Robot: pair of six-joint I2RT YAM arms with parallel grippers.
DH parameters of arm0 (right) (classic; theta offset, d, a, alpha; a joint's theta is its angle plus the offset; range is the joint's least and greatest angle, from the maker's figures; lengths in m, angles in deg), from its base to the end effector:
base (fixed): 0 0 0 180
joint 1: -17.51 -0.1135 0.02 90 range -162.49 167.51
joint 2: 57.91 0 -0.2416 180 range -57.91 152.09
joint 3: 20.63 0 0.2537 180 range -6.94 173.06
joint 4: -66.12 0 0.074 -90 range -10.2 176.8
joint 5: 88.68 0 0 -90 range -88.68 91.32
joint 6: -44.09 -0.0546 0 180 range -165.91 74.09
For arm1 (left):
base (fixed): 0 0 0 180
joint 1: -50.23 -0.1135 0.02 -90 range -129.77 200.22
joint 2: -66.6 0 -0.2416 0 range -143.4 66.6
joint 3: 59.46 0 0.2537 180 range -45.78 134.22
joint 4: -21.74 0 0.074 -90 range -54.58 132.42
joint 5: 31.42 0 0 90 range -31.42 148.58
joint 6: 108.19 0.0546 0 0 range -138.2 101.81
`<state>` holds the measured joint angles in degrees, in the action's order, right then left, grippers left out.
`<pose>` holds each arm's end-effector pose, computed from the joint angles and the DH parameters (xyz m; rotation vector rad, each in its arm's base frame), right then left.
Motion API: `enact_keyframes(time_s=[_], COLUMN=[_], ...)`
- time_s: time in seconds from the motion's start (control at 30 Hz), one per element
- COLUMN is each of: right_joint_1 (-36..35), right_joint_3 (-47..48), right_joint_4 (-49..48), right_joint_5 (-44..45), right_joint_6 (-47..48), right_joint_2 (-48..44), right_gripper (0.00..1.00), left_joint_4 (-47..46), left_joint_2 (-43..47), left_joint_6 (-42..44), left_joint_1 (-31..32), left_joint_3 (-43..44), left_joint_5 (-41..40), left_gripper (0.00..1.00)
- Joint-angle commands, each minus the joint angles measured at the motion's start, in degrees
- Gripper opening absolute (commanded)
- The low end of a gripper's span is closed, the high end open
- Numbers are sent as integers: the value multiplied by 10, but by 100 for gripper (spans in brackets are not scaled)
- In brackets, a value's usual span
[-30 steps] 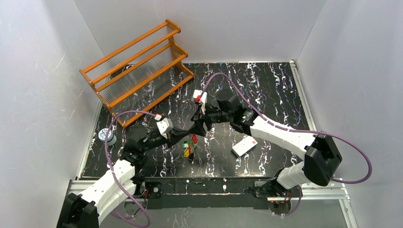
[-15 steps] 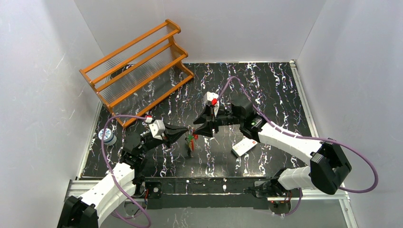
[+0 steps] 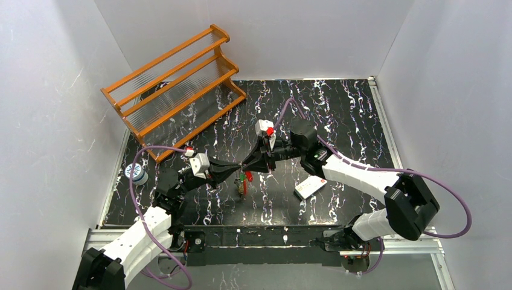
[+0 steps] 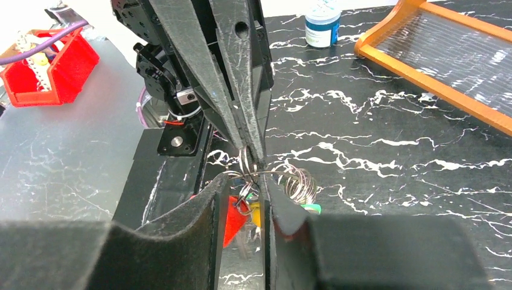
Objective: Put the keys on the keyring
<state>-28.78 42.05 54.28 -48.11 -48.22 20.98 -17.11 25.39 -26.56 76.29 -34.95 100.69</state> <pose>0.1955 0.2645 0.2714 -1.2762 1.2724 1.3274 0.1522 -0.1152 0.2429 0.8410 1.0524 -0.9444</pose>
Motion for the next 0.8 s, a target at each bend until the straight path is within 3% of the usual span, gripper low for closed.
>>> enact_keyframes(time_s=[0.0,0.23,0.4,0.6,0.7,0.77], right_joint_1=[0,0,0,0,0,-1], right_joint_3=[28,35,44,65,84,98], right_joint_4=[-32,-29,-3,82,148,189], right_joint_5=[-18,-21,-18,-10,-3,6], right_joint_6=[-1,2,20,66,95,112], right_joint_2=[3,11,9,-2,-5,-5], right_gripper=[30,1,1,1,1,1], left_joint_4=[-38,-38,-38,-20,24,117], left_joint_2=[1,-1,1,16,29,35], left_joint_6=[-3,-4,-4,6,37,90], left_joint_1=[3,3,3,3,3,3], left_joint_3=[7,8,8,13,28,59], left_joint_5=[10,16,17,6,18,29], left_gripper=[0,0,0,34,43,45])
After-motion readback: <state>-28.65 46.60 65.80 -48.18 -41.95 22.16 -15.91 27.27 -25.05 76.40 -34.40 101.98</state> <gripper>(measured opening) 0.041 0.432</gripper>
